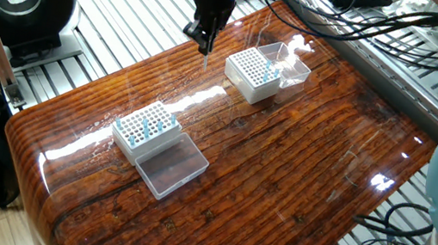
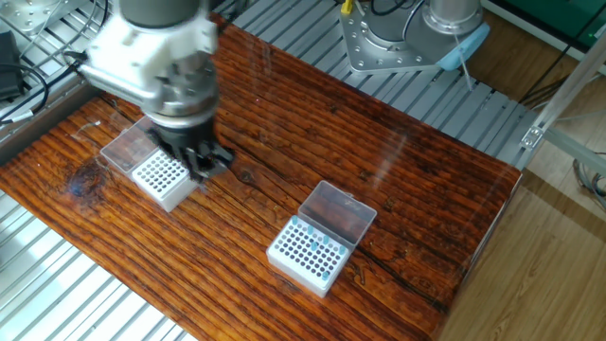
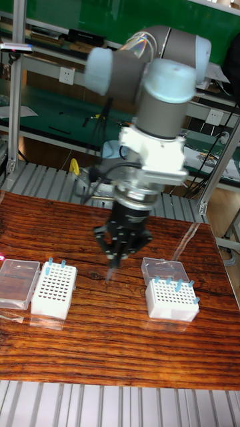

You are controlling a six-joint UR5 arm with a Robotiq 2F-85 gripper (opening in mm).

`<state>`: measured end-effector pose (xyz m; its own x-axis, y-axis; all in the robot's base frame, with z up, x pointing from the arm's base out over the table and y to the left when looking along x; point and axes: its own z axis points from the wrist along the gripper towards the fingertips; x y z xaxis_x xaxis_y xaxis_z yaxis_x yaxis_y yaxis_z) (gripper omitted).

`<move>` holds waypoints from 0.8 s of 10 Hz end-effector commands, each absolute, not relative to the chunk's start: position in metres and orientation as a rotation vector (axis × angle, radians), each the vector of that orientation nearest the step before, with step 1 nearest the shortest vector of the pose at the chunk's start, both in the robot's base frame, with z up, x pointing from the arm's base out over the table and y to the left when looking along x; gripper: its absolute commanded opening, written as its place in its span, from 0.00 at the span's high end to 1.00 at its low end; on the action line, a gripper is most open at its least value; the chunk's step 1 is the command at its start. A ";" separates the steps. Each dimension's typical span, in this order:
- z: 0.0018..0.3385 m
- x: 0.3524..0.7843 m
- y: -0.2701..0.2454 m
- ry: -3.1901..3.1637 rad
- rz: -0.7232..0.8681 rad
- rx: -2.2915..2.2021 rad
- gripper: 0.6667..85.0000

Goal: Transfer all medium pipette tips from one holder to another

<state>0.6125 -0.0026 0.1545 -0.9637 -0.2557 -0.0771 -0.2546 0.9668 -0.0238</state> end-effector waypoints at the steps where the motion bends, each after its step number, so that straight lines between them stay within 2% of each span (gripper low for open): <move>1: 0.150 0.616 -0.079 3.004 -0.071 -0.626 0.99; 4: 0.147 0.611 -0.120 2.976 -0.082 -0.738 0.98; 8: 0.140 0.615 -0.135 2.953 -0.079 -0.775 0.97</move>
